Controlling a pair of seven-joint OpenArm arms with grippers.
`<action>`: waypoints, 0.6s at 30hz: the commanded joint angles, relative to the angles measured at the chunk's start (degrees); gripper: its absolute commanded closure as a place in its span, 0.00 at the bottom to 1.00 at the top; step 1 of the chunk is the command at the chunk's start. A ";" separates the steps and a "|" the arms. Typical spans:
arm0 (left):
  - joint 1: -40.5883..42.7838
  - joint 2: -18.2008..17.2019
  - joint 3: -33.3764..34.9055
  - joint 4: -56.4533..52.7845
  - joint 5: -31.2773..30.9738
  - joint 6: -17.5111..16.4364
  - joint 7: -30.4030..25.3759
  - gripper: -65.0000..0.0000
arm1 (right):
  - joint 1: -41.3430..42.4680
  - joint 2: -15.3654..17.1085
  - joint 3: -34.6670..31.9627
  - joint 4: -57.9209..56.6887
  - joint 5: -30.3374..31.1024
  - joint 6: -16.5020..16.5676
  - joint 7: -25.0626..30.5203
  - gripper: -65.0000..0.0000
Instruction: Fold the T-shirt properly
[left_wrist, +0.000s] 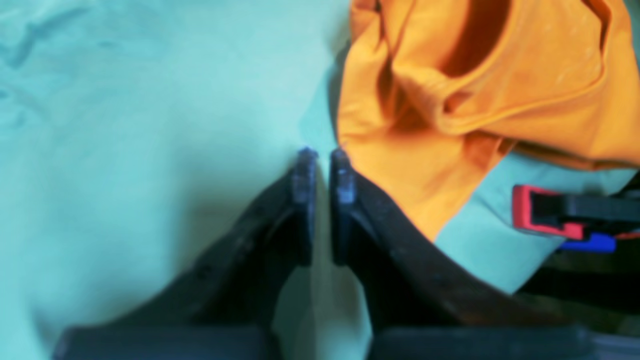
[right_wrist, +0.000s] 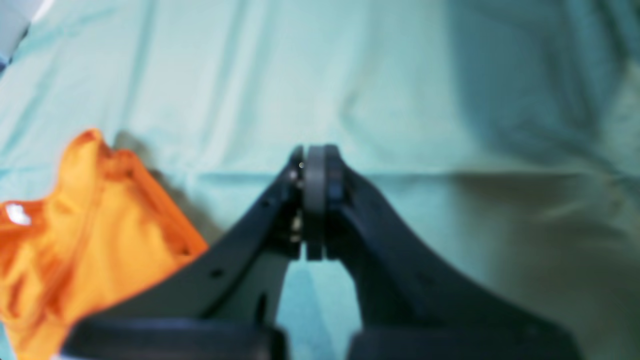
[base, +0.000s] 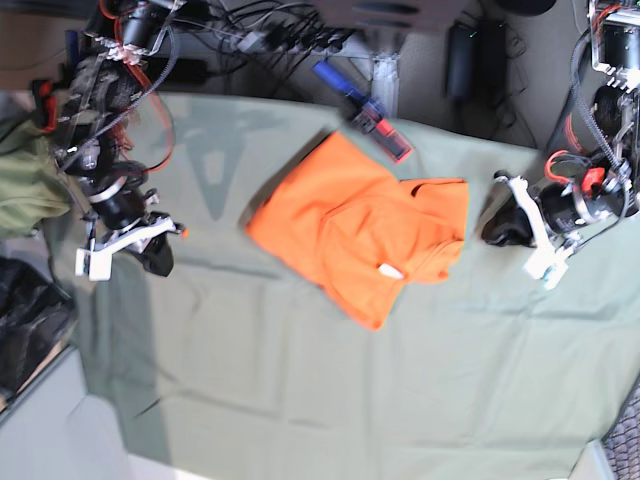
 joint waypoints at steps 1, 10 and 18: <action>-0.72 0.70 -0.13 1.05 -1.14 -0.78 -1.25 0.94 | 1.70 0.66 -1.57 -0.72 0.13 6.60 1.22 1.00; -0.76 7.39 3.85 0.96 6.36 -0.78 -4.13 0.94 | 3.15 0.61 -14.97 -4.70 -3.74 6.62 2.56 1.00; -6.93 7.39 6.58 -6.86 13.05 -0.78 -9.25 0.94 | -0.70 0.59 -16.74 -1.14 0.85 6.62 -0.61 1.00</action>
